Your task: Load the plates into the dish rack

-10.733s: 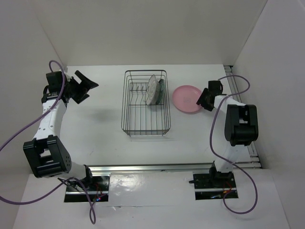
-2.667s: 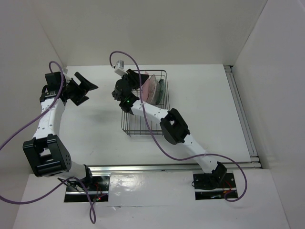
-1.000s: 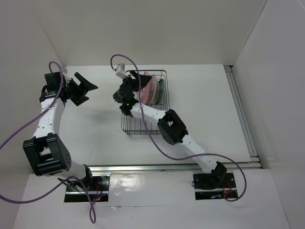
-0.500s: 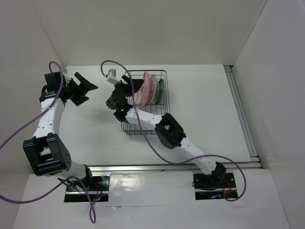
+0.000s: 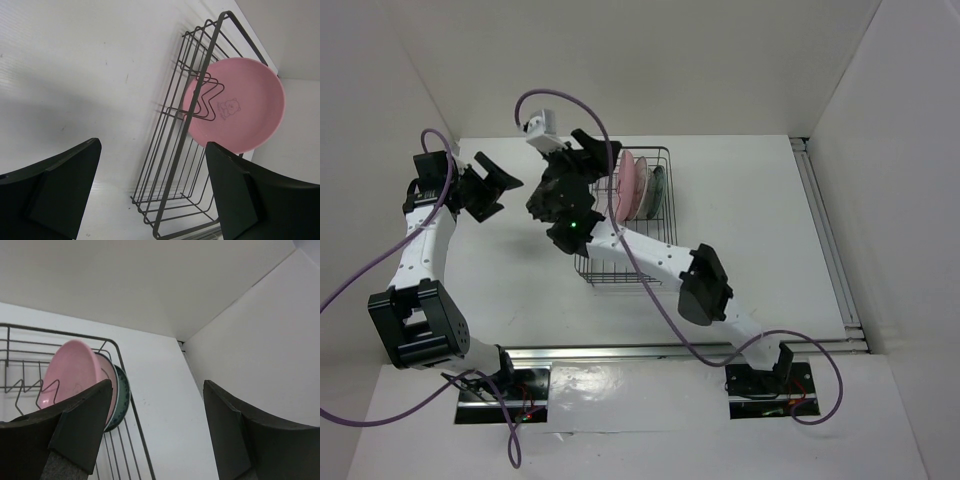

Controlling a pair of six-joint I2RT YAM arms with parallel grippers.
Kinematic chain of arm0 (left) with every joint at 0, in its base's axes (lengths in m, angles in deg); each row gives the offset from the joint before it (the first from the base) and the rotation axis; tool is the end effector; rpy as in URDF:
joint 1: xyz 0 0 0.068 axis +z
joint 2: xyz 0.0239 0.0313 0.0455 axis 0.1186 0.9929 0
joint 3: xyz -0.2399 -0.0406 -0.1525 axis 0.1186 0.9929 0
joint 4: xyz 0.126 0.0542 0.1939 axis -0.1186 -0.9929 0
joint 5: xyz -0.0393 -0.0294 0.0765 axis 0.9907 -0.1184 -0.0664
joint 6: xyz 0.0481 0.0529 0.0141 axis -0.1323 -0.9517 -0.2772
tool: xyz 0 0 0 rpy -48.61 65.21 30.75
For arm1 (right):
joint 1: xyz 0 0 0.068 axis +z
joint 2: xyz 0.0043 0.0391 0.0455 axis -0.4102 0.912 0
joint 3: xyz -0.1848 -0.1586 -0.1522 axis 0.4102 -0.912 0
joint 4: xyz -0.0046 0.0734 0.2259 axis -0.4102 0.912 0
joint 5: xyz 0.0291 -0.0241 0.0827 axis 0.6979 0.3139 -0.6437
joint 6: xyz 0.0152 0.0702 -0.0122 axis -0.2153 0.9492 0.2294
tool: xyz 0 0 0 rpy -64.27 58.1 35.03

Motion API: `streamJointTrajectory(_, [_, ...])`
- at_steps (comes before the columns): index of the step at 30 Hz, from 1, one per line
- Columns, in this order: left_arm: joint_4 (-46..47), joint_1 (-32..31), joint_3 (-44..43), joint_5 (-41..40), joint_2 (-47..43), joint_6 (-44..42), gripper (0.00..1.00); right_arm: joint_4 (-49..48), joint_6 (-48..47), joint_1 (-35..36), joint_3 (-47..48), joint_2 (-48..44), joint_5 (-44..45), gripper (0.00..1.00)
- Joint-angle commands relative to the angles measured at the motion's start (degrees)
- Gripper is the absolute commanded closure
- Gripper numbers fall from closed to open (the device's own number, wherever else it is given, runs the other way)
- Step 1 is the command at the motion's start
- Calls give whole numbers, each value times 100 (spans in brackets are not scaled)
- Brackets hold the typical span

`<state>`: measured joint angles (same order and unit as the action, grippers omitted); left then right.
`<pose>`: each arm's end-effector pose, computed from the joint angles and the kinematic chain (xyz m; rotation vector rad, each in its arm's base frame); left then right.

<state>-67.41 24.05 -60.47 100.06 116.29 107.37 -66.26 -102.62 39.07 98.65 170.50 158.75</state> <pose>0.3100 0.0682 0.3238 -0.8461 2.0699 -0.7287 0.2805 0.4229 0.4025 -0.2081 1.5763 -0.8704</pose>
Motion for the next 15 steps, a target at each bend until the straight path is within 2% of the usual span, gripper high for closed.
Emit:
streamJointTrajectory(1, [19,34,-276,-202,-52,-151,0,390,340,158,59,-1055,187,20])
streamJointTrajectory(2, [-42,34,-276,-203,-52,-151,0,521,455,245,7,-1206,135,20])
streamJointTrajectory(4, [-43,34,-328,-255,1,-151,0,1687,1006,412,6,-1679,30,20])
streamJointTrajectory(5, [-43,34,-328,-255,1,-151,0,2170,1723,473,215,-1830,-23,20])
streamJointTrajectory(7, [-43,34,-328,-255,1,-151,0,3529,2412,596,314,-2329,-339,20])
streamJointTrajectory(9, [-43,34,-328,-203,1,-151,0,4342,3336,659,384,-2656,-759,20])
streamJointTrajectory(10, [-43,34,-328,-203,1,-151,0,5260,3669,659,384,-2814,-1005,19])
streamJointTrajectory(11, [36,34,-328,-116,1,-212,0,5391,4073,659,71,-3181,-1208,17])
streamJointTrajectory(13, [255,34,-241,104,-138,-274,0,5531,4216,493,-405,-3543,-1674,15])
streamJointTrajectory(14, [500,34,-162,340,-192,-344,0,5698,4539,379,-868,-3893,-1920,5])
streamJointTrajectory(15, [624,34,-162,464,-253,-405,0,5700,4751,229,-1117,-4062,-1922,0])
